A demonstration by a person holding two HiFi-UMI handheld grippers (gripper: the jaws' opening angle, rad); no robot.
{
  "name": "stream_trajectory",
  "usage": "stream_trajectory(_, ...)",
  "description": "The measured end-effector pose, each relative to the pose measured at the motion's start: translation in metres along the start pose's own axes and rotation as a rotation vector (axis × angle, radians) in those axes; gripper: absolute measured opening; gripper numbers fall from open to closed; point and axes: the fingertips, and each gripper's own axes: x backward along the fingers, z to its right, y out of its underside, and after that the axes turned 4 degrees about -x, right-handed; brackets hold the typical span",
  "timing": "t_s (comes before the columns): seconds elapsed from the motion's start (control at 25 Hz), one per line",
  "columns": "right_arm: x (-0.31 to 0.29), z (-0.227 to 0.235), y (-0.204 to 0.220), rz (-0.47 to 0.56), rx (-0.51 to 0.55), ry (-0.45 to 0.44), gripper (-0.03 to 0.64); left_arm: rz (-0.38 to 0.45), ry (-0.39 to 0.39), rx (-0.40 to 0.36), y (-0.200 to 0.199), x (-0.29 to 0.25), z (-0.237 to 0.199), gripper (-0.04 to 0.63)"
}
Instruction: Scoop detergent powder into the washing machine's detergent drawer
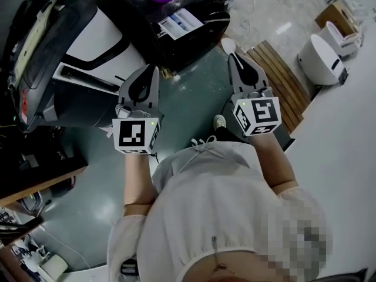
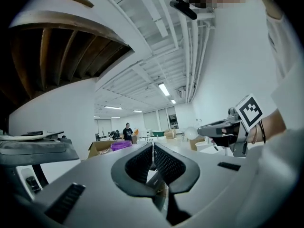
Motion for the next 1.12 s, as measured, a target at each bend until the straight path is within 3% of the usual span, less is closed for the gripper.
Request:
stream_trajectory(0.32, -0.080, 0.086, -0.005, -0.035, 0.019, -0.167, 0.009, -0.038, -0.142, 0.031, -0.001, -0.103, 0.008, 0.029)
stream_trajectory(0.52, -0.123, 0.118, -0.006, -0.067, 0.025, -0.247, 0.009, -0.082, -0.185, 0.038, 0.004, -0.148, 0.011, 0.029)
stream_trajectory(0.84, -0.208, 0.127, -0.008, -0.112, 0.032, -0.345, 0.009, -0.114, -0.261, 0.035, 0.015, -0.190, -0.030, 0.029)
stream_trajectory(1.12, -0.304, 0.114, -0.014, -0.144, 0.062, -0.416, 0.009, -0.105, -0.306, 0.048, 0.029, -0.239, -0.100, 0.029)
